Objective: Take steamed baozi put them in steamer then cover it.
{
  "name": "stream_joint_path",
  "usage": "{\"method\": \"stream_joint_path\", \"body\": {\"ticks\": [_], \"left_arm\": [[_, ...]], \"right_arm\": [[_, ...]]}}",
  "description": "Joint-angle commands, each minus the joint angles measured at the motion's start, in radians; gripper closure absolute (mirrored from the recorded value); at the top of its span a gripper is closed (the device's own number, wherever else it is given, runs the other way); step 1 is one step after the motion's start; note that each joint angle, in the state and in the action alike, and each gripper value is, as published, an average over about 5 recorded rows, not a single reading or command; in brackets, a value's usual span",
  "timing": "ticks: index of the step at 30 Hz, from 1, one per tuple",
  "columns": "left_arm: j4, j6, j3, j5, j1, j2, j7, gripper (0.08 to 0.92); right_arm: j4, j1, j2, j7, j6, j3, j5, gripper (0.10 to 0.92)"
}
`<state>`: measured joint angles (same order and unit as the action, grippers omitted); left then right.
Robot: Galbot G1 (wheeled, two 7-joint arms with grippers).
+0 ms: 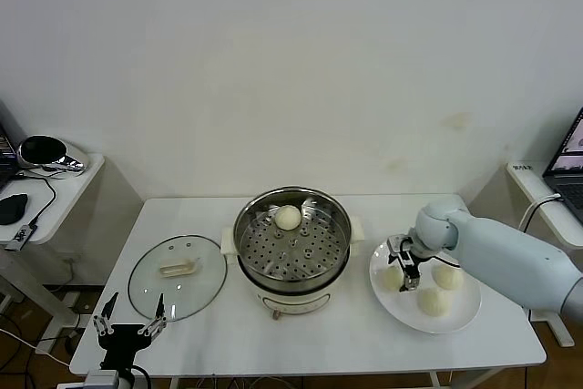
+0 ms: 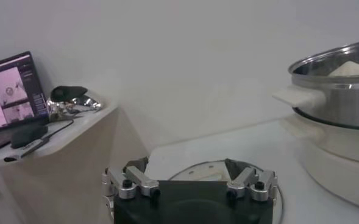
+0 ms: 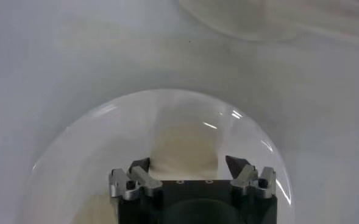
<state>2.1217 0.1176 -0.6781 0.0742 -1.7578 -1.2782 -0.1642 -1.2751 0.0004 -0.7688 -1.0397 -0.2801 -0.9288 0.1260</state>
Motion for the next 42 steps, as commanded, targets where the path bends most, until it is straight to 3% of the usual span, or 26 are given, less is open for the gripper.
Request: {"method": "stream_joint_path", "body": {"ticks": [1,8,17,22,28,34,42], "left_arm": [[0.001,0.000,0.000,-0.001,-0.001,0.000,0.000,0.177],[0.004,0.001,0.002,-0.001,0.001,0.002,0.001,0.177],[0.014,0.006,0.010,-0.001,0.010,0.011,0.003,0.177],[0.020,0.010,0.012,0.001,0.018,0.016,0.005,0.177],[0.032,0.014,0.012,0.005,0.019,0.025,0.005,0.177],[0.043,0.014,0.007,0.009,0.019,0.026,0.004,0.177],[0.048,0.013,-0.009,0.007,0.014,0.009,0.004,0.177]], "right_arm": [[0.008,-0.007,-0.009,-0.008,-0.003,0.007,0.005,0.409],[-0.048,0.101,0.041,-0.033,-0.015,-0.028,-0.054,0.476],[-0.201,0.436,0.197,-0.099,-0.039,-0.198,-0.223,0.469],[-0.279,0.716,0.199,-0.104,-0.075,-0.364,-0.361,0.465],[-0.319,0.874,0.067,-0.061,-0.145,-0.413,-0.519,0.465],[-0.313,0.848,-0.120,0.042,-0.238,-0.414,-0.673,0.458],[-0.119,0.656,-0.390,0.106,-0.292,-0.370,-0.714,0.457]]}}
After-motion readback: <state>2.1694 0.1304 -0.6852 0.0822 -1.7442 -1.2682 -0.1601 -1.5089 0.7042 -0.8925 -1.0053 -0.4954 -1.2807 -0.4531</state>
